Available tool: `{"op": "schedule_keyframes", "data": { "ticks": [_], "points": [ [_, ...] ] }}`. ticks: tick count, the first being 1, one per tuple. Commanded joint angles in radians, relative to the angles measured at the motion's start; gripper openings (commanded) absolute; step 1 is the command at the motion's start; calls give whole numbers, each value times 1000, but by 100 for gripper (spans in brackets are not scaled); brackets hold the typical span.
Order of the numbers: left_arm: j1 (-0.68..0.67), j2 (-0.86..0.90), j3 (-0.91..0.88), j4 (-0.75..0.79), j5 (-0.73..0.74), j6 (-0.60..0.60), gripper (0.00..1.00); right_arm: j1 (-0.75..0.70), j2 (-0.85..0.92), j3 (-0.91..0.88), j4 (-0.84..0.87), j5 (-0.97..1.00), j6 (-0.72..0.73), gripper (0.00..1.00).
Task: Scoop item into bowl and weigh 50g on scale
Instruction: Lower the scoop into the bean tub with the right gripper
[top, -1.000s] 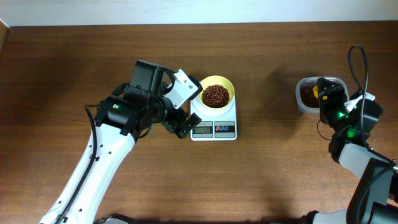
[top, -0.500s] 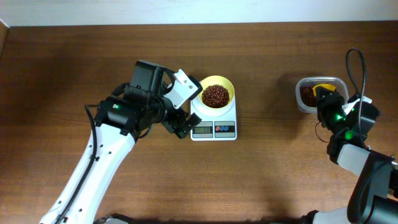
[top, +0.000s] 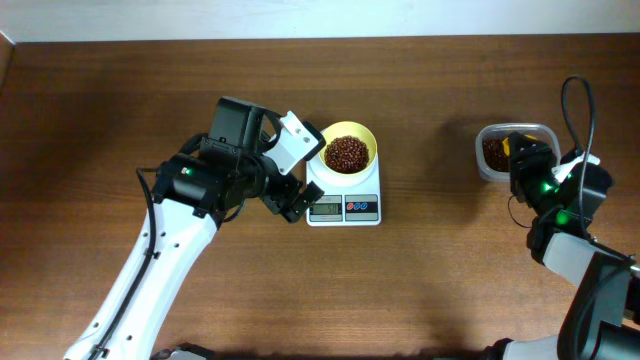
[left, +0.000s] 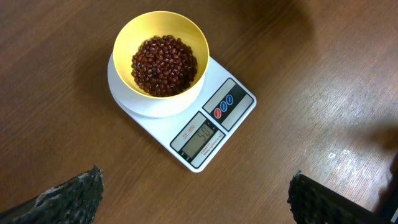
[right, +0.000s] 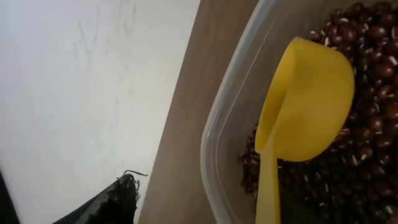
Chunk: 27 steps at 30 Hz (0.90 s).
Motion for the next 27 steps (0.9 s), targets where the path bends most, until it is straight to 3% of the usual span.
{"op": "schedule_keyframes", "data": {
  "ticks": [1,6,9,14,16,27],
  "points": [
    [0,-17,-3,2,0,-6,99,1,-27,1,10,-40,31,68],
    [0,-17,-3,2,0,-6,99,1,-47,1,25,-56,76,72],
    [0,-17,-3,2,0,-6,99,1,-66,1,18,-59,85,83],
    [0,-17,-3,2,0,-6,99,1,-67,1,2,-88,128,88],
    [0,-17,-3,2,0,-6,99,1,-67,0,-2,-105,135,96],
    [0,-17,-3,2,0,-6,99,1,-67,0,-35,-218,142,99]
  ]
}}
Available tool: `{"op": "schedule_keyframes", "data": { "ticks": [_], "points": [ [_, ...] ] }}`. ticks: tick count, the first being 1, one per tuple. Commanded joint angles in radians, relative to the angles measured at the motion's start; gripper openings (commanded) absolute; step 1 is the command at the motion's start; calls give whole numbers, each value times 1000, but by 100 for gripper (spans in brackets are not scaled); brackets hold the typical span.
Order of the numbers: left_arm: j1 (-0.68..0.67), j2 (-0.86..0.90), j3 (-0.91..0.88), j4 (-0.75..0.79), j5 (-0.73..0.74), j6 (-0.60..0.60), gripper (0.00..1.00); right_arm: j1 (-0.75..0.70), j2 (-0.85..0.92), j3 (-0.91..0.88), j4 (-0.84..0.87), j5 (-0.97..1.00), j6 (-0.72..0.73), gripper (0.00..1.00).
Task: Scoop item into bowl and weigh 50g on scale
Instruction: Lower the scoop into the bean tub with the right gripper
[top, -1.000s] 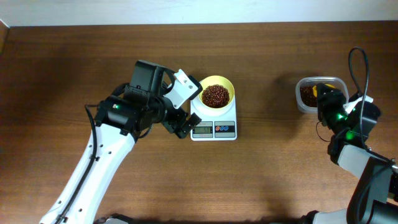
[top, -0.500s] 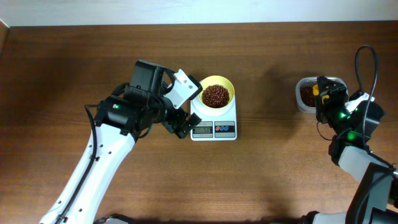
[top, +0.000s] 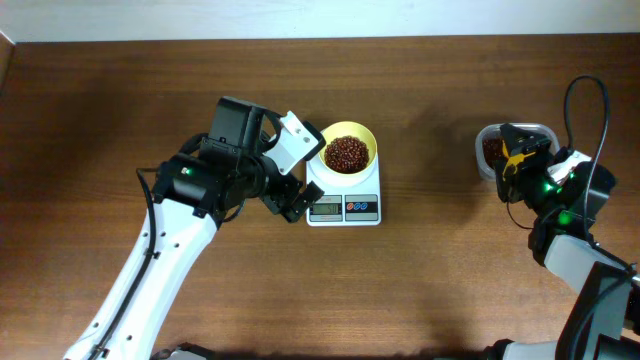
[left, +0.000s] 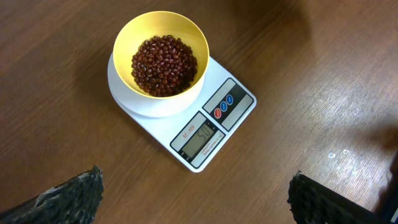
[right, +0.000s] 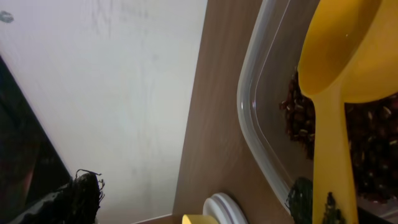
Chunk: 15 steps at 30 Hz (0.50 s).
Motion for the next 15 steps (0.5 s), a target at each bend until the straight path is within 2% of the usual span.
{"op": "schedule_keyframes", "data": {
  "ticks": [1,8,15],
  "points": [
    [0,-17,-3,2,0,-6,99,1,-22,0,0,-64,-11,99],
    [0,-17,-3,2,0,-6,99,1,-21,0,-51,-190,-48,99],
    [0,-17,-3,2,0,-6,99,2,-21,0,-132,-192,-99,99]
  ]
}}
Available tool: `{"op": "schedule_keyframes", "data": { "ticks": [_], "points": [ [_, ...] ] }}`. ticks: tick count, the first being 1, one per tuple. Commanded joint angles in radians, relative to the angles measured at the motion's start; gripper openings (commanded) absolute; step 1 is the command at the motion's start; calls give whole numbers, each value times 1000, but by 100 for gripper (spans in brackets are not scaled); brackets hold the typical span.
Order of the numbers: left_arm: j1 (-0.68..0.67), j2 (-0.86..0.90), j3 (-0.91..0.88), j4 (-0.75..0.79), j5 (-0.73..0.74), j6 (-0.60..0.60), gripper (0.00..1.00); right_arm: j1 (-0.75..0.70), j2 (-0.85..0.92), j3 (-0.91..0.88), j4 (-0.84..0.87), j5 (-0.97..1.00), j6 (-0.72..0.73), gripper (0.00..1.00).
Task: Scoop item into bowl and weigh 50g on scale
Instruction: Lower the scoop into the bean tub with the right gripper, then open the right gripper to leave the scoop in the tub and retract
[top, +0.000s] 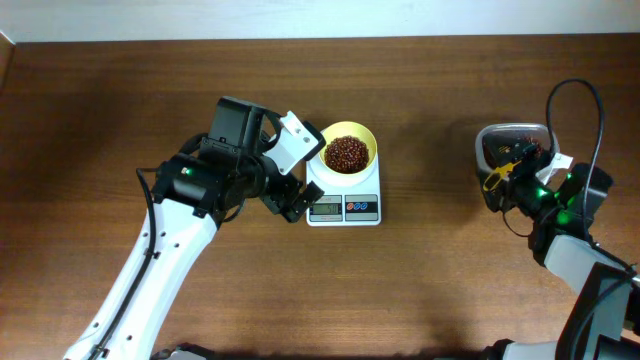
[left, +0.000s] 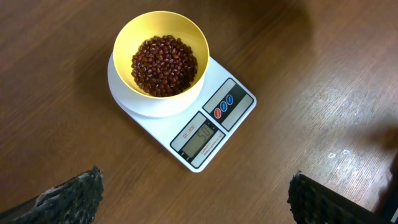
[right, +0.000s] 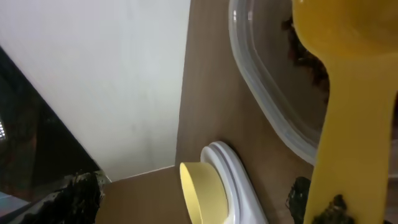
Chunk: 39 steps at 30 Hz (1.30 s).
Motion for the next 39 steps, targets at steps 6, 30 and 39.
{"op": "schedule_keyframes", "data": {
  "ticks": [6,30,39],
  "points": [
    [0,-17,-3,3,0,-6,99,2,-19,0,-132,68,-115,99],
    [0,-17,-3,3,0,-6,99,-281,-422,2,-586,100,-358,99],
    [0,-17,-3,3,0,-6,99,-281,-422,2,-569,104,-361,99]
  ]
}}
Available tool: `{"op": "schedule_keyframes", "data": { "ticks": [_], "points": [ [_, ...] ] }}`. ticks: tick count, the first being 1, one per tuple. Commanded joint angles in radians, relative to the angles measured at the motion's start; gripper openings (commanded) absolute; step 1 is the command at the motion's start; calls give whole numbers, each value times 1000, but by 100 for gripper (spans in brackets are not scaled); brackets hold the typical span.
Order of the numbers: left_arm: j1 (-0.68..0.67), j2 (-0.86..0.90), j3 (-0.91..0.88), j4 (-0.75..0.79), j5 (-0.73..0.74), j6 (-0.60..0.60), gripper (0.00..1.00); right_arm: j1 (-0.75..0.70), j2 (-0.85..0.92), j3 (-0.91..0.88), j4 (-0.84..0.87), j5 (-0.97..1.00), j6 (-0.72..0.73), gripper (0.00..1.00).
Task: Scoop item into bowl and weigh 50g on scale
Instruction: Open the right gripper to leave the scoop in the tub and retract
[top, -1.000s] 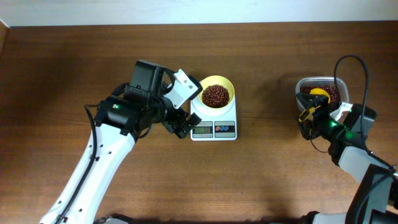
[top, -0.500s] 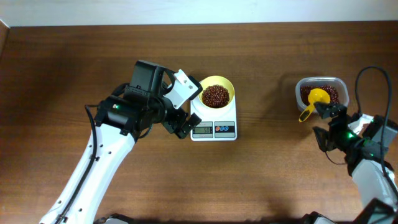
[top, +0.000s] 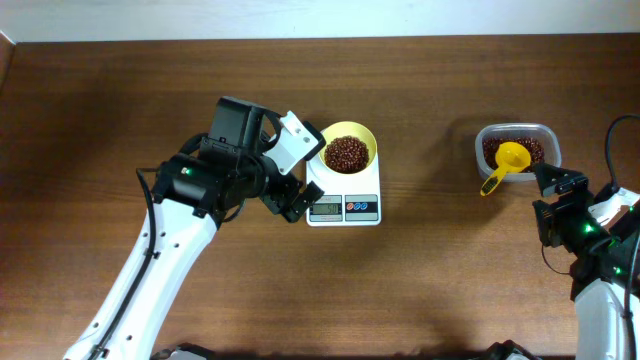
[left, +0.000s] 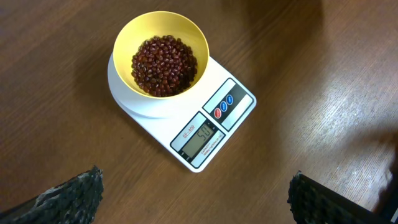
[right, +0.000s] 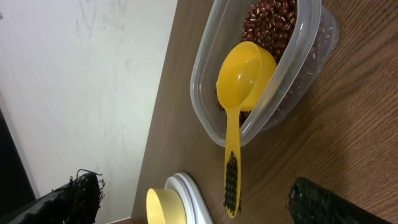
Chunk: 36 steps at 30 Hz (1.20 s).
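Note:
A yellow bowl (top: 347, 152) of red beans sits on the white scale (top: 358, 209). In the left wrist view the scale's display (left: 202, 134) reads 50. My left gripper (left: 194, 182) hovers open just left of the scale, holding nothing. At the right, a yellow scoop (top: 505, 163) rests in the clear bean container (top: 531, 133), with its handle sticking out over the front-left rim. My right gripper (right: 193, 186) is open and empty, clear of the scoop (right: 239, 81), in front of and to the right of the container (right: 208, 93).
The table's far edge and a pale wall run behind the container. Bare wood lies between the scale and the container. The left arm (top: 200, 185) reaches in from the front left, and the right arm (top: 590, 235) stands at the right edge.
My right gripper was at the scoop's handle by the container's left rim and is now drawn back to the front right. The scoop lies on its own in the container. The left arm has not moved.
The right gripper was over the container with the scoop's cup on the beans. It then sat lower and further left along the handle. Now it is clear of the scoop. The bowl, the scale reading of 50 and the left gripper stayed the same throughout.

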Motion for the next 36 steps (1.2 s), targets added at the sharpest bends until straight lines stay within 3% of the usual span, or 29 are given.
{"op": "schedule_keyframes", "data": {
  "ticks": [1,16,25,28,30,33,36],
  "points": [
    [0,-17,-3,2,0,-6,99,-5,-12,3,3,9,-18,99],
    [0,-17,-3,2,0,-6,99,-4,-10,3,-11,61,-22,99],
    [0,-17,-3,2,0,-6,99,-3,-10,13,-97,2,-302,99],
    [0,-17,-3,2,0,-6,99,15,-10,177,-355,148,-387,99],
    [0,-17,-3,2,0,-6,99,75,-10,462,-708,404,-499,99],
    [0,-17,-3,2,0,-6,99,148,2,788,-1025,629,-611,99],
    [0,-17,-3,2,0,-6,99,163,11,904,-1133,683,-683,99]
  ]
}}
